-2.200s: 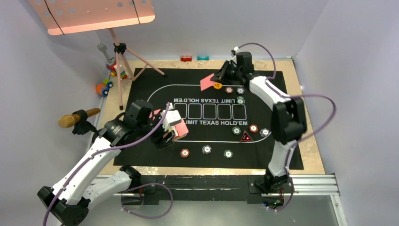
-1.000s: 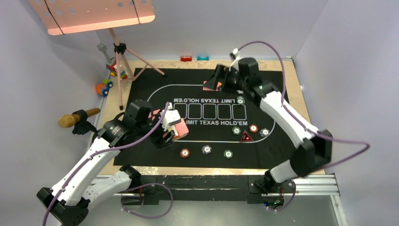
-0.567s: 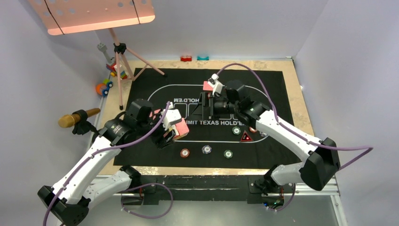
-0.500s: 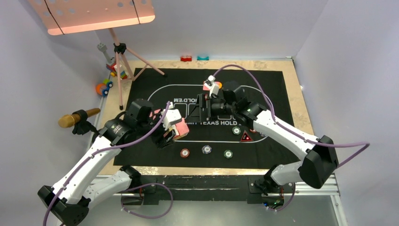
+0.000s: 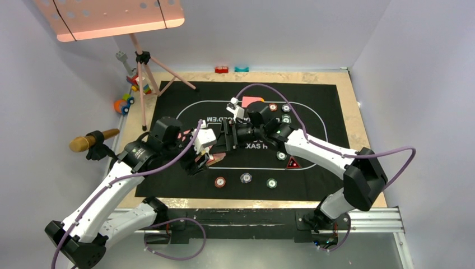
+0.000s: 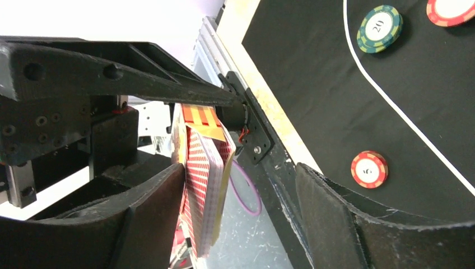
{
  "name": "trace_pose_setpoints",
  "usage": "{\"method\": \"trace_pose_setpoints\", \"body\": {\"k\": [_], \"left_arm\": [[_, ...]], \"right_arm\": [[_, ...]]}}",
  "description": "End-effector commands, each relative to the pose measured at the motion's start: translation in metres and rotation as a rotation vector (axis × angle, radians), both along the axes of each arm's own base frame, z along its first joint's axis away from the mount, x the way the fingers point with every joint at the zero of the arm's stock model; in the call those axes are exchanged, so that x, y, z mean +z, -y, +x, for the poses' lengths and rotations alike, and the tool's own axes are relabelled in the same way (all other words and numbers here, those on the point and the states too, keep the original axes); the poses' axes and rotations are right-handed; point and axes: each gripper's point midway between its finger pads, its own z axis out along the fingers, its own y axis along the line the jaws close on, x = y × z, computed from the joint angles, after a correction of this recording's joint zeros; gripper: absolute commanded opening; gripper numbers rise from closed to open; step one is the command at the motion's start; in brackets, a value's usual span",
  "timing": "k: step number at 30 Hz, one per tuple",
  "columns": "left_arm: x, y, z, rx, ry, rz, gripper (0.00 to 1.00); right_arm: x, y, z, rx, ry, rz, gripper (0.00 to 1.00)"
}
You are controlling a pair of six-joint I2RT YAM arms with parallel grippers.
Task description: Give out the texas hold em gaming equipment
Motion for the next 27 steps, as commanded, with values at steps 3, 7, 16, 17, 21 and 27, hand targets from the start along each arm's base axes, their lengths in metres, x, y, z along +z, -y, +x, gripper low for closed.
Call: {"method": "trace_pose_setpoints", "body": {"k": [3,7,16,17,21,27], "left_arm": [[0.035,0.011,0.008,-0.019,0.087,-0.086,0.00],[0.037,0.010,0.007,-0.019,0.090,-0.090,0.00],[0.037,0.009,0.006,-0.018,0.093,-0.092,0.00],[0.036,0.009,0.006,-0.018,0.093,-0.090,0.00],[0.036,0.009,0.006,-0.018,0.095,-0.089,0.00],[0.034,0.009,0.006,-0.017,0.091,-0.085,0.00]], "right_arm": [[0.020,-0.003,0.005,0.006,0.048,0.025,0.66],[0.014,0.004,0.004,-0.012,0.049,-0.003,0.56],[0.018,0.019,0.012,-0.059,0.048,0.008,0.32],[0.019,0.020,0.014,-0.064,0.048,0.008,0.31],[0.021,0.027,0.018,-0.078,0.044,0.015,0.25],[0.027,0.038,0.021,-0.096,0.047,0.026,0.21]]}}
